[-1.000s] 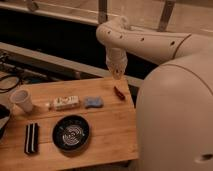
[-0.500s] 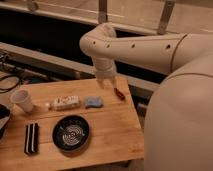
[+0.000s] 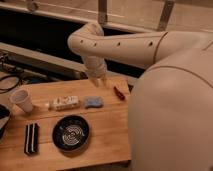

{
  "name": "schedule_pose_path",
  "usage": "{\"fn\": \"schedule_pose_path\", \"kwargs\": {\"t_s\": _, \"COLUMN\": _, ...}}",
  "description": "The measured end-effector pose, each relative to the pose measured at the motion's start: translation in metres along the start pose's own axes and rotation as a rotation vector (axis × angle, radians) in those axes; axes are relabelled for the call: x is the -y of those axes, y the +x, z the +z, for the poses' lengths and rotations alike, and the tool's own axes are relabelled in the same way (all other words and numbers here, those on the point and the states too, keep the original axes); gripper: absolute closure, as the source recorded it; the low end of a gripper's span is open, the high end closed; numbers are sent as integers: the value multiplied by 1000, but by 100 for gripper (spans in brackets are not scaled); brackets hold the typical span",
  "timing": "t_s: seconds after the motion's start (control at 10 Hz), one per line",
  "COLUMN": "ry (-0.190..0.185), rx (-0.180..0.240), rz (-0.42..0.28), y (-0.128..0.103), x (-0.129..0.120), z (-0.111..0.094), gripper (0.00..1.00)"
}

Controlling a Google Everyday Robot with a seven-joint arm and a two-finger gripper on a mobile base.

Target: Move the arm in a circular motion

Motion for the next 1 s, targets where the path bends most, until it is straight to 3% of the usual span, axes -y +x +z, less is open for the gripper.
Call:
{"fn": "schedule_pose_path", "kwargs": {"t_s": 0.2, "ry": -18, "rx": 0, "rz": 5, "y": -2, "x": -5, "z": 2, "gripper": 46}}
{"fn": "schedule_pose_path", "kwargs": {"t_s": 0.3, "ry": -65, "rx": 8, "rz": 2, "y": -2, "x": -4, "z": 5, "gripper": 53}}
{"fn": "schedule_pose_path", "kwargs": {"t_s": 0.4, "ry": -157, "rx": 18, "rz": -6, "y": -6, "x": -4, "z": 8, "gripper": 65}}
{"fn": "schedule_pose_path", "kwargs": {"t_s": 0.5, "ry": -211, "rx": 31, "rz": -16, "y": -14, "x": -8, "z": 10, "gripper": 76}}
{"fn": "schedule_pose_path", "kwargs": {"t_s": 0.6, "ry": -252, "rx": 38, "rz": -32, "y": -20, "x": -20, "z": 11, "gripper": 84}}
{"fn": "schedule_pose_path", "kwargs": {"t_s": 0.7, "ry": -329, "rx": 50, "rz": -55, "y": -33, "x": -37, "z": 10, "gripper": 95}}
{"fn": "schedule_pose_path", "kwargs": {"t_s": 0.8, "ry": -369, "rx": 72, "rz": -68, "y": -46, "x": -40, "z": 10, "gripper": 99}}
{"fn": "schedule_pose_path", "kwargs": {"t_s": 1.0, "ry": -398, "rx": 108, "rz": -98, "y": -69, "x": -50, "z": 6, "gripper": 100}}
